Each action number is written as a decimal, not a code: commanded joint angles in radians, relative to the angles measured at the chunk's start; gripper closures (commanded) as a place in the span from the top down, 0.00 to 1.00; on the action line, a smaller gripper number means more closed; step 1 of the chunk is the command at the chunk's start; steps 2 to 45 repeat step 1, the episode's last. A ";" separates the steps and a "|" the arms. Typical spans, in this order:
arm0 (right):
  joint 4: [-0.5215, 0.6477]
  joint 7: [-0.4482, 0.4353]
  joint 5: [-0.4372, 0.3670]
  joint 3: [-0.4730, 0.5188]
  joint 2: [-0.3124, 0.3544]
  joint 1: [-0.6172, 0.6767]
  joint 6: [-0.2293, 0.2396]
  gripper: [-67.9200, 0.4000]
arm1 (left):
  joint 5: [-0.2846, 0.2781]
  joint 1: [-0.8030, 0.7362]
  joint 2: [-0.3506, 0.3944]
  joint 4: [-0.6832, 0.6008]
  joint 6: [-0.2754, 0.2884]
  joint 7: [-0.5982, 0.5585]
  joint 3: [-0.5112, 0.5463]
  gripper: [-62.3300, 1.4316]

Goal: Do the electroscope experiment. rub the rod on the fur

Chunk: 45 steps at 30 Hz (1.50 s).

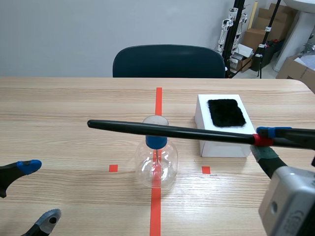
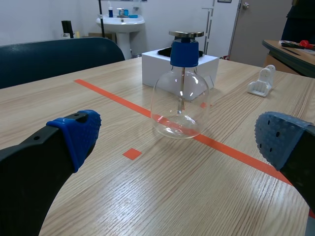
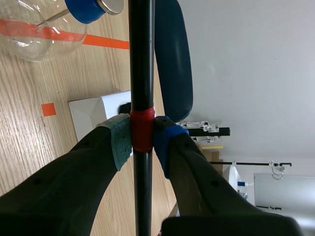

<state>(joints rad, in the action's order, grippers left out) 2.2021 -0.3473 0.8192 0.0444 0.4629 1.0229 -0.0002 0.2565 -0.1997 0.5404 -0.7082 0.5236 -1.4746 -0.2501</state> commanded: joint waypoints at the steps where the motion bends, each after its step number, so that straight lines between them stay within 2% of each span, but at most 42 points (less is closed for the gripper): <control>1: 0.010 -0.008 -0.012 0.006 0.008 -0.009 -0.014 0.08 | -0.013 0.001 0.012 -0.005 -0.005 -0.017 0.007 1.00; 45: 0.010 -0.008 -0.012 0.006 0.008 -0.009 -0.014 0.08 | -0.013 0.001 0.012 -0.005 -0.005 -0.017 0.007 1.00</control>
